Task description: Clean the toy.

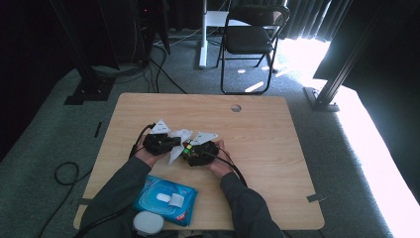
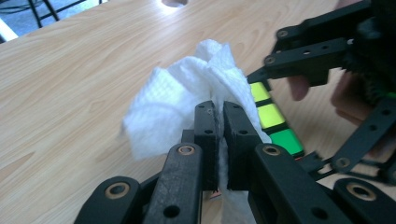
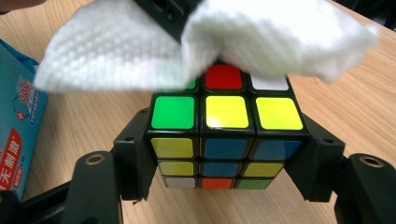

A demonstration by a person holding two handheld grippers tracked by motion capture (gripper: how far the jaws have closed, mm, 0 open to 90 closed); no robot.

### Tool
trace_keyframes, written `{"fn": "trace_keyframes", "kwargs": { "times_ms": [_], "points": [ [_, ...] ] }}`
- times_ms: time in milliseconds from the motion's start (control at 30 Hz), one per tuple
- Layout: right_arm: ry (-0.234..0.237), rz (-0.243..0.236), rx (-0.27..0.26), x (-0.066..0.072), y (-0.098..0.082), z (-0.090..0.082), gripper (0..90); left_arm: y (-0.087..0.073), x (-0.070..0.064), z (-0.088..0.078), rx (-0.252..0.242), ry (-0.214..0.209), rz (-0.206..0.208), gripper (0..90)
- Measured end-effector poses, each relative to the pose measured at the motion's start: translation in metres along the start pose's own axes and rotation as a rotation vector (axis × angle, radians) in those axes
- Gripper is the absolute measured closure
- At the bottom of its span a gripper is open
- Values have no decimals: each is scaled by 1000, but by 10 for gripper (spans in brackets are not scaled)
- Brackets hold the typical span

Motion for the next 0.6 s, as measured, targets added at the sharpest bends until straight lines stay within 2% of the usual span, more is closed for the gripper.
{"fn": "trace_keyframes", "kwargs": {
  "times_ms": [200,367,600],
  "points": [
    [9,10,-14,-2,-1,-3,343,-4,11,-3,-2,23,-44,858],
    [23,-14,-17,2,2,-6,343,-4,11,-3,-3,18,-42,858],
    [36,-22,-24,5,3,-6,343,-6,12,-2,-2,6,-54,859]
  ]
}}
Point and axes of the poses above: each handheld gripper's, and its own axes: z roughly forward along the jaws, y roughly out of its top, x roughly to its left, the point moved 3 cm from there along z, roughly forward along the jaws, and after that the axes turned 5 degrees about y, right-handed, at the moved point
